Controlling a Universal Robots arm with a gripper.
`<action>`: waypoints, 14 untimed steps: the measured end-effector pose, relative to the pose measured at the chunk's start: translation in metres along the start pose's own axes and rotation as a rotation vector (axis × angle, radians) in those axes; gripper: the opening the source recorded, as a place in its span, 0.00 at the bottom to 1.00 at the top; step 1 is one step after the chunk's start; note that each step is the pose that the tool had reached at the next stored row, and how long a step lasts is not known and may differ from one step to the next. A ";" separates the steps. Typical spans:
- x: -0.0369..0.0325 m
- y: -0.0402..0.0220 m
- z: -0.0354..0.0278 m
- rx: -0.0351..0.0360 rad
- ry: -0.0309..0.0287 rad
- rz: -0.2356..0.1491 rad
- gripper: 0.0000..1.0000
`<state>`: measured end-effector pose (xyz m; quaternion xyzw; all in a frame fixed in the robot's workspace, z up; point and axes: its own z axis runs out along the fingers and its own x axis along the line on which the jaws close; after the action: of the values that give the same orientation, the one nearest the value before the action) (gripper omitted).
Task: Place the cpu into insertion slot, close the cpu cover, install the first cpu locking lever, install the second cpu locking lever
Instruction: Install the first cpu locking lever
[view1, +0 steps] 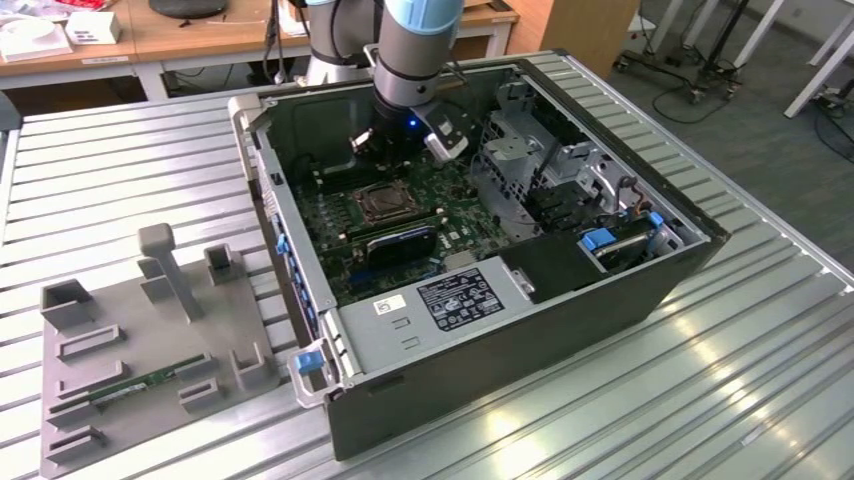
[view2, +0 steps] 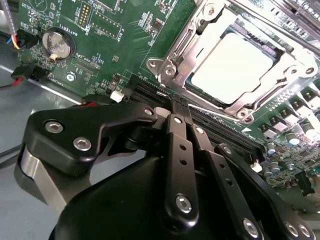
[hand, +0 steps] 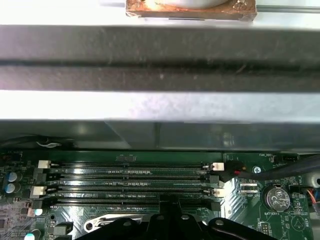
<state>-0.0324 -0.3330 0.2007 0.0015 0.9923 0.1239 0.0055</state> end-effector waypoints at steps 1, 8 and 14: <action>0.0000 0.0004 -0.0012 0.0000 0.0000 0.000 0.11; 0.0001 0.0012 -0.0028 -0.0020 0.0001 0.000 0.11; 0.0004 0.0019 -0.0026 -0.0093 0.0000 0.000 0.11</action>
<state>-0.0328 -0.3318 0.2038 0.0015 0.9917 0.1285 0.0055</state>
